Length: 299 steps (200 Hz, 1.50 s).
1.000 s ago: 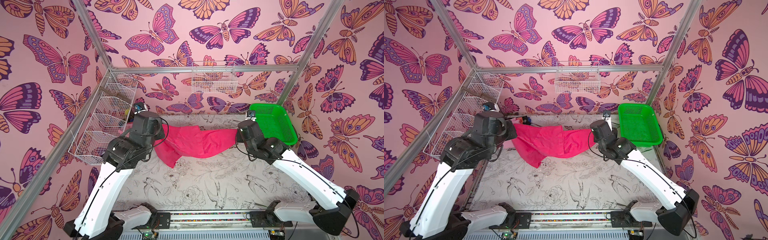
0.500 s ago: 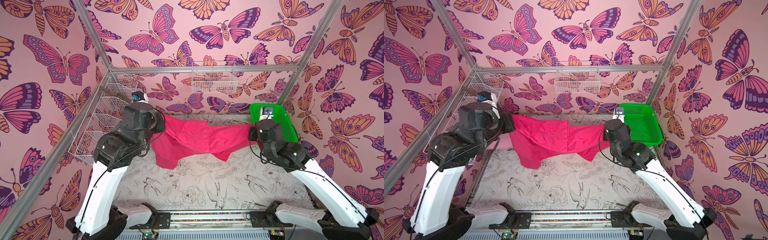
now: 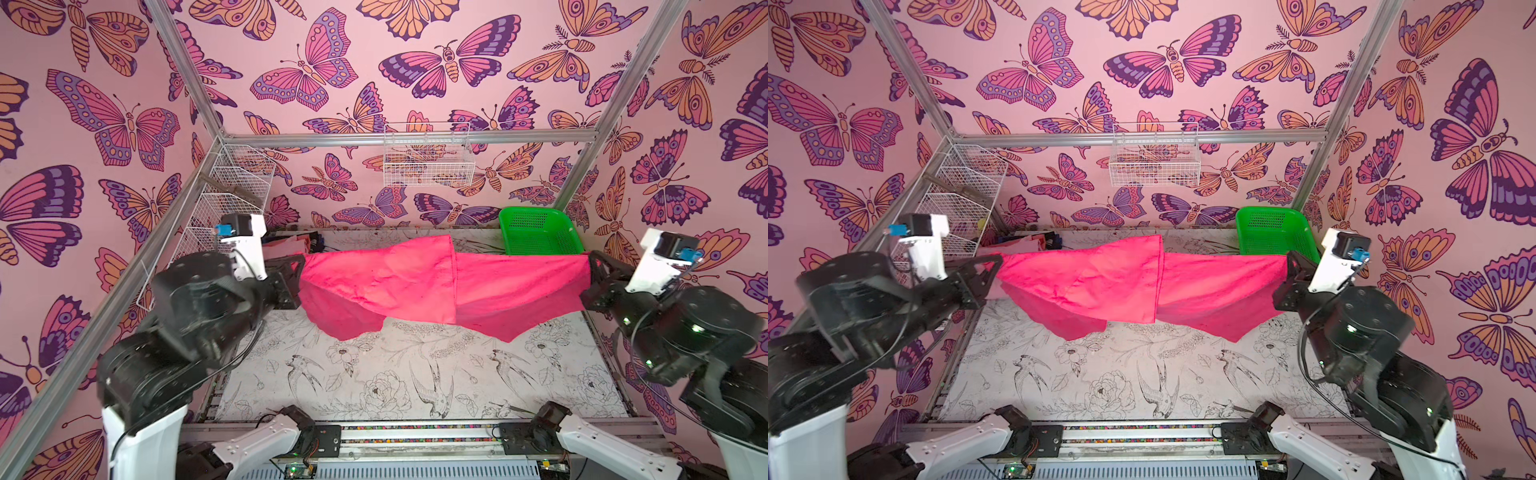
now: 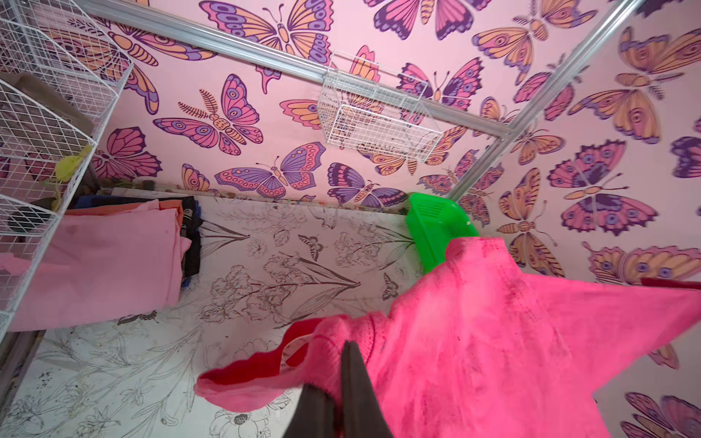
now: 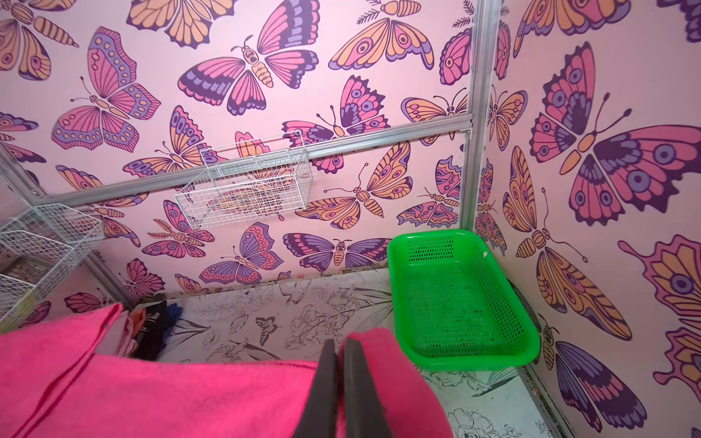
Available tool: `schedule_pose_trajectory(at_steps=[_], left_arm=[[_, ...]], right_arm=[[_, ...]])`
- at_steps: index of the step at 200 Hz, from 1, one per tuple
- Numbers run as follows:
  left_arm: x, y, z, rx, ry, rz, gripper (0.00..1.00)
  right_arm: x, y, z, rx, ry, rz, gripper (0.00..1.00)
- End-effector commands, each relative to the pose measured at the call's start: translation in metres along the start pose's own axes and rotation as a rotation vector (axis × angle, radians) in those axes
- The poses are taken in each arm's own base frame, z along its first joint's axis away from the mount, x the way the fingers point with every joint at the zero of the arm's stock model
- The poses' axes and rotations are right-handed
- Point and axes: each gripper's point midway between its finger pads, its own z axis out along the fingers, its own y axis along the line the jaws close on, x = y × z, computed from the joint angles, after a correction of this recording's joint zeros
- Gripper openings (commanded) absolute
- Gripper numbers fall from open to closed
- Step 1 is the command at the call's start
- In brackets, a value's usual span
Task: Fold and stack t-shirts
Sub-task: Flatten out the T-shirt at the center of the board.
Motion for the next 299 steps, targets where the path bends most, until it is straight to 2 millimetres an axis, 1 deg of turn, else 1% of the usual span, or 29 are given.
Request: schedule_pose_trajectory(at_steps=[1, 12, 32, 48, 64, 67, 68, 70, 78, 90, 104, 114, 133, 147, 155, 164, 180, 192, 203, 208, 220, 226, 229, 234, 245, 268, 282, 296, 299], left_arm=[[0.014, 0.002, 0.006, -0.002, 0.047, -0.013, 0.0], [0.014, 0.002, 0.013, -0.016, 0.054, -0.008, 0.0], [0.011, -0.004, 0.037, -0.031, 0.08, 0.013, 0.0], [0.003, -0.009, 0.059, -0.05, 0.086, 0.041, 0.0], [-0.006, -0.013, 0.089, -0.079, 0.097, 0.068, 0.0], [-0.01, -0.013, 0.088, -0.077, 0.085, 0.065, 0.0], [-0.008, -0.013, 0.097, -0.085, 0.1, 0.067, 0.0], [-0.007, -0.014, 0.106, -0.09, 0.112, 0.068, 0.0], [-0.01, -0.016, 0.126, -0.082, 0.124, 0.062, 0.0], [-0.019, -0.015, 0.153, -0.075, 0.125, 0.044, 0.0], [-0.028, -0.013, 0.186, -0.063, 0.131, 0.031, 0.0], [-0.041, -0.009, 0.206, -0.058, 0.12, 0.029, 0.0], [-0.065, -0.002, 0.244, -0.017, 0.088, 0.001, 0.0], [-0.08, 0.005, 0.267, 0.024, 0.061, -0.036, 0.0], [-0.085, 0.01, 0.279, 0.049, 0.044, -0.057, 0.0], [-0.089, 0.016, 0.286, 0.065, 0.035, -0.075, 0.0], [-0.088, 0.02, 0.291, 0.08, 0.044, -0.074, 0.0], [-0.08, 0.02, 0.29, 0.084, 0.074, -0.063, 0.0], [-0.068, 0.024, 0.287, 0.058, 0.107, -0.054, 0.0], [-0.063, 0.024, 0.283, 0.051, 0.118, -0.043, 0.0], [-0.041, 0.031, 0.278, 0.022, 0.163, -0.025, 0.0], [-0.026, 0.037, 0.279, 0.007, 0.189, -0.023, 0.0], [-0.025, 0.038, 0.275, 0.003, 0.181, -0.022, 0.0], [-0.009, 0.045, 0.276, -0.009, 0.208, -0.028, 0.0], [0.019, 0.056, 0.272, -0.03, 0.238, -0.046, 0.0], [0.09, 0.077, 0.266, -0.059, 0.327, -0.127, 0.0], [0.129, 0.091, 0.256, -0.087, 0.36, -0.182, 0.0], [0.171, 0.107, 0.247, -0.137, 0.398, -0.237, 0.0], [0.173, 0.108, 0.239, -0.136, 0.385, -0.243, 0.0]], right_arm=[[0.007, 0.003, 0.003, -0.001, 0.034, -0.058, 0.0], [0.009, 0.006, 0.011, 0.015, 0.042, -0.073, 0.0], [0.014, 0.018, 0.031, 0.029, 0.056, -0.101, 0.0], [0.018, 0.032, 0.049, 0.029, 0.06, -0.13, 0.0], [0.022, 0.047, 0.072, 0.04, 0.069, -0.169, 0.0], [0.023, 0.049, 0.078, 0.043, 0.072, -0.174, 0.0], [0.023, 0.05, 0.079, 0.043, 0.073, -0.177, 0.0], [0.025, 0.052, 0.083, 0.041, 0.076, -0.181, 0.0], [0.03, 0.059, 0.098, 0.03, 0.095, -0.184, 0.0], [0.038, 0.062, 0.125, 0.015, 0.126, -0.155, 0.0], [0.045, 0.054, 0.158, 0.019, 0.156, -0.106, 0.0], [0.047, 0.047, 0.181, 0.03, 0.168, -0.09, 0.0], [0.041, 0.038, 0.218, 0.037, 0.181, -0.081, 0.0], [0.03, 0.037, 0.236, 0.024, 0.18, -0.08, 0.0], [0.022, 0.037, 0.243, 0.017, 0.175, -0.083, 0.0], [0.012, 0.04, 0.247, 0.003, 0.165, -0.088, 0.0], [-0.001, 0.045, 0.244, -0.023, 0.154, -0.095, 0.0], [-0.002, 0.047, 0.239, -0.037, 0.152, -0.091, 0.0], [0.004, 0.046, 0.234, -0.042, 0.161, -0.085, 0.0], [0.01, 0.045, 0.232, -0.042, 0.172, -0.082, 0.0], [0.03, 0.04, 0.227, -0.037, 0.205, -0.07, 0.0], [0.043, 0.037, 0.225, -0.034, 0.227, -0.065, 0.0], [0.051, 0.035, 0.224, -0.032, 0.24, -0.063, 0.0], [0.064, 0.032, 0.222, -0.026, 0.261, -0.058, 0.0], [0.094, 0.025, 0.219, -0.014, 0.309, -0.046, 0.0], [0.157, 0.011, 0.21, 0.017, 0.427, -0.028, 0.0], [0.194, 0.003, 0.202, 0.028, 0.505, -0.019, 0.0], [0.226, -0.003, 0.193, 0.04, 0.576, -0.01, 0.0], [0.232, -0.004, 0.19, 0.043, 0.591, -0.009, 0.0]])
